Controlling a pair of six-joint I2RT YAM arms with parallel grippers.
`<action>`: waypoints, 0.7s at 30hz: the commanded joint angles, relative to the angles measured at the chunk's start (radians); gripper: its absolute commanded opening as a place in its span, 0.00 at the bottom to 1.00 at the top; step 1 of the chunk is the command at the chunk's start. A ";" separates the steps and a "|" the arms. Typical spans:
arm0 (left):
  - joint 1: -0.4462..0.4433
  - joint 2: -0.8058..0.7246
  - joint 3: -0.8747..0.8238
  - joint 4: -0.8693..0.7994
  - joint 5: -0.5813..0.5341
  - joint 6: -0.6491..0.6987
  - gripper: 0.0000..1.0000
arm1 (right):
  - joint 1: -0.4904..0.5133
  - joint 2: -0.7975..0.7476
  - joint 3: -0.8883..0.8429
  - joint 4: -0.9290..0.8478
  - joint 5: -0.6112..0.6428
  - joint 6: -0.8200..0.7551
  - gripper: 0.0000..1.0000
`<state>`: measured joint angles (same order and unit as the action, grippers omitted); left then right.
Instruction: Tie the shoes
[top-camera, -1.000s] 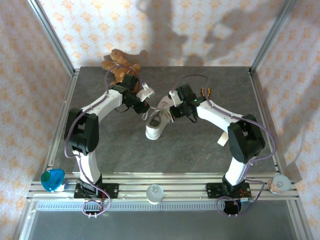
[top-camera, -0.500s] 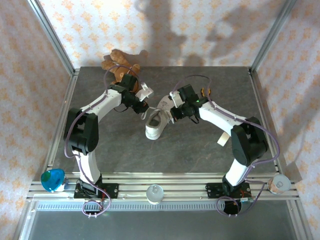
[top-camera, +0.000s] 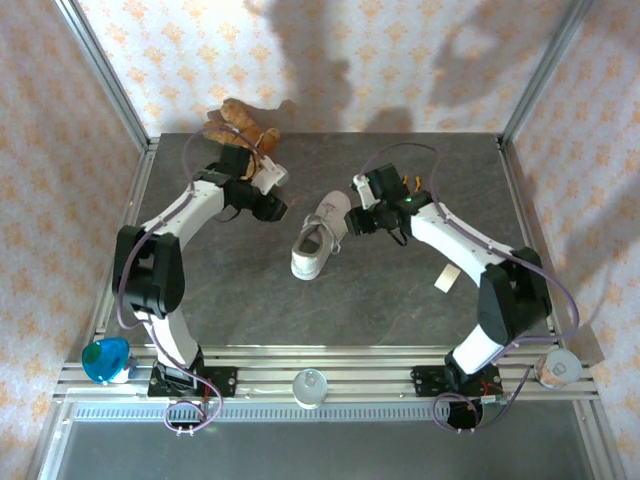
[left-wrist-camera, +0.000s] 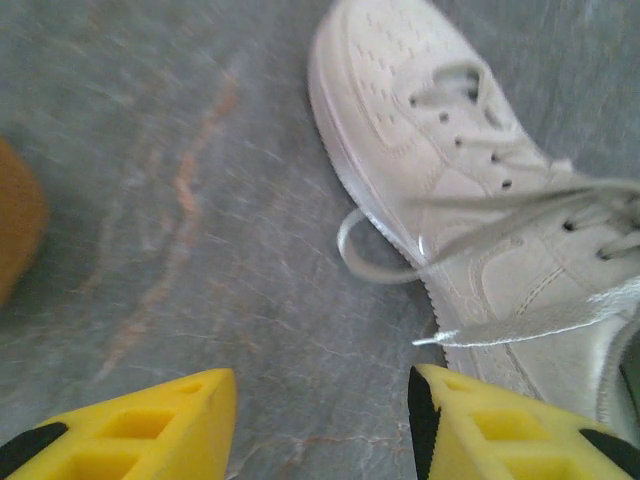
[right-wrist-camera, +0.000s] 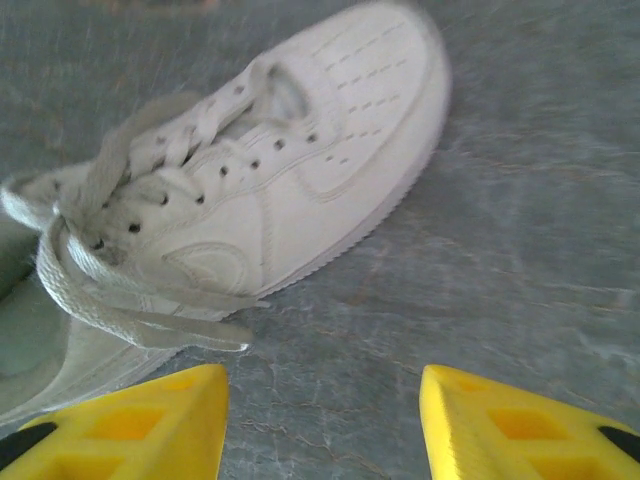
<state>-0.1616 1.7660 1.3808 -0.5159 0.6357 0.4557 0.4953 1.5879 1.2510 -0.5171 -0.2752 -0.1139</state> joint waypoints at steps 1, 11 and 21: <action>0.020 -0.082 -0.019 0.068 0.030 -0.038 0.50 | -0.009 -0.050 0.023 -0.061 0.077 0.081 0.53; 0.017 -0.245 -0.200 0.039 -0.079 -0.101 0.43 | -0.009 -0.084 -0.051 -0.043 0.185 0.247 0.53; 0.134 -0.482 -0.418 0.263 -0.327 -0.388 0.60 | -0.037 -0.308 -0.237 0.089 0.620 0.203 0.81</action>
<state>-0.0517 1.3338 1.0245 -0.3691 0.4294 0.2008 0.4778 1.3216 1.0595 -0.4915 0.1307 0.0978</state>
